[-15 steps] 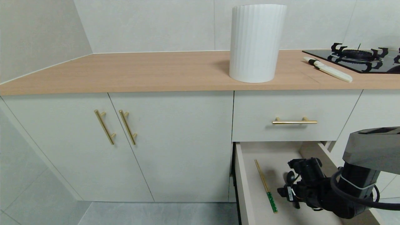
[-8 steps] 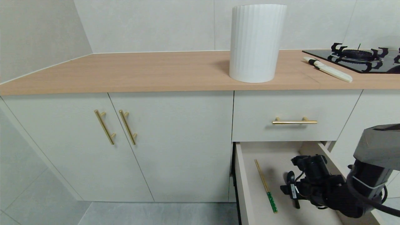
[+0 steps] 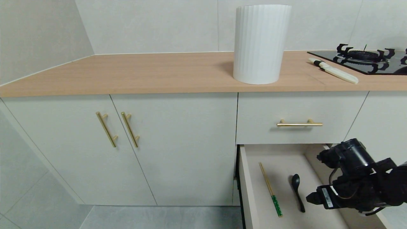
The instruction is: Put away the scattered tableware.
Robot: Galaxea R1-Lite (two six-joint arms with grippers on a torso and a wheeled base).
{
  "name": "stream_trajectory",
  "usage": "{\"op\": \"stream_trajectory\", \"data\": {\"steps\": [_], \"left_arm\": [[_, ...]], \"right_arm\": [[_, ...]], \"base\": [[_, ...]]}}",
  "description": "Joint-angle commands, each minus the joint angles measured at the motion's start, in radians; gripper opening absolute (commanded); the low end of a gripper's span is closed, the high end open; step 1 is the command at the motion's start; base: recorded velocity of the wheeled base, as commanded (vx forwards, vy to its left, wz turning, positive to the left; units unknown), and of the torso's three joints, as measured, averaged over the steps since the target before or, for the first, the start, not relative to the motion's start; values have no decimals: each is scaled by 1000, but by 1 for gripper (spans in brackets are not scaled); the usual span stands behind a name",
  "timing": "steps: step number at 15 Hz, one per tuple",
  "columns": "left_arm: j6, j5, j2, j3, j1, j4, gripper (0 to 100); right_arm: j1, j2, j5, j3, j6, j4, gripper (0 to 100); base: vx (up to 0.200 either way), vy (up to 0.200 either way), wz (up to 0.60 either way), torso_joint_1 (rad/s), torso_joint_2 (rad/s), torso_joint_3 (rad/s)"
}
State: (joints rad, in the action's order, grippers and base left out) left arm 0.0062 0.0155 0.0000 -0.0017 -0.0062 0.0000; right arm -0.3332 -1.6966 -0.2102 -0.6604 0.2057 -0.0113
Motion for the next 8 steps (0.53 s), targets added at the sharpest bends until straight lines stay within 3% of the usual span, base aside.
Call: {"op": "stream_trajectory", "data": {"steps": [1, 4, 8], "left_arm": [[0, 1, 2, 0, 0, 0, 100], [1, 1, 2, 0, 0, 0, 100], [0, 1, 2, 0, 0, 0, 100]], "right_arm": [[-24, 166, 8, -59, 1, -73, 100], [-24, 173, 6, -53, 0, -76, 100], [-58, 204, 3, -54, -2, -128, 100]], "base": [[0, 0, 0, 0, 0, 0], [0, 0, 0, 0, 0, 0], [-200, 0, 0, 8, 6, 1]]}}
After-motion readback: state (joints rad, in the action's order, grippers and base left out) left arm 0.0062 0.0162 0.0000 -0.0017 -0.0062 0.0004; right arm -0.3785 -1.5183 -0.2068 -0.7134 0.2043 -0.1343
